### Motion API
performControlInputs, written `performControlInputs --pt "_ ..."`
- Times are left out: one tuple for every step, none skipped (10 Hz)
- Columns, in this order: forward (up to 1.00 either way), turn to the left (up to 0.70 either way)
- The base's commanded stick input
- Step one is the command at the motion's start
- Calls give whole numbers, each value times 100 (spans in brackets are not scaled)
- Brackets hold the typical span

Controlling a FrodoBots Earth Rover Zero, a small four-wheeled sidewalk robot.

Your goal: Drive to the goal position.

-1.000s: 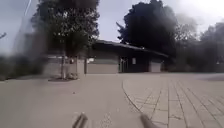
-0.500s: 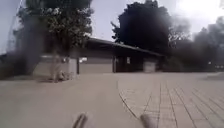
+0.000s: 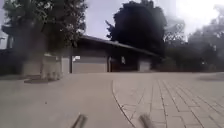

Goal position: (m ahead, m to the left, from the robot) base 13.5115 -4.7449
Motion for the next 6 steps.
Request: performControlInputs --pt "70 -25" --pt "70 -25" --pt "70 -25" --pt "70 -25" --pt "70 -25" --pt "70 -25"
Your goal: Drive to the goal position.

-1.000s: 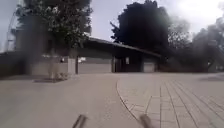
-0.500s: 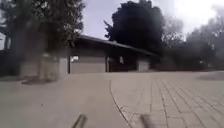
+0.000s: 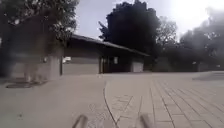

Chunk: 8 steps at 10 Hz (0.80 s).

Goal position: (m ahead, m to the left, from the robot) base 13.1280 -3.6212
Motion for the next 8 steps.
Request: performControlInputs --pt "70 0" --pt "70 0" --pt "70 0" --pt "70 0" --pt "70 0" --pt "70 0" --pt "70 0" --pt "70 0"
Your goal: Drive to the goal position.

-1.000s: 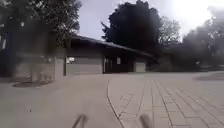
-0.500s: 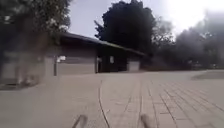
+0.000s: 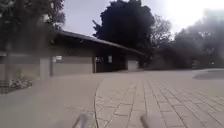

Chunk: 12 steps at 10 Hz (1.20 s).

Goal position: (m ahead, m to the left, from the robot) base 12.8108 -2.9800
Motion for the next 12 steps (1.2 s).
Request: performControlInputs --pt "70 0" --pt "70 0" --pt "70 0" --pt "70 0" --pt "70 0" --pt "70 0" --pt "70 0" --pt "70 0" --pt "70 0" --pt "70 0" --pt "70 0" --pt "70 0"
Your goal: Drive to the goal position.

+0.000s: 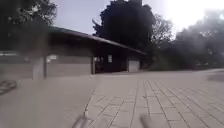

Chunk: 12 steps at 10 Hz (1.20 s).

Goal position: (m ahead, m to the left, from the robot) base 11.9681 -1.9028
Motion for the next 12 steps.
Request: performControlInputs --pt "70 0" --pt "70 0" --pt "70 0" --pt "70 0" --pt "70 0" --pt "70 0" --pt "70 0" --pt "70 0" --pt "70 0" --pt "70 0" --pt "70 0" --pt "70 0"
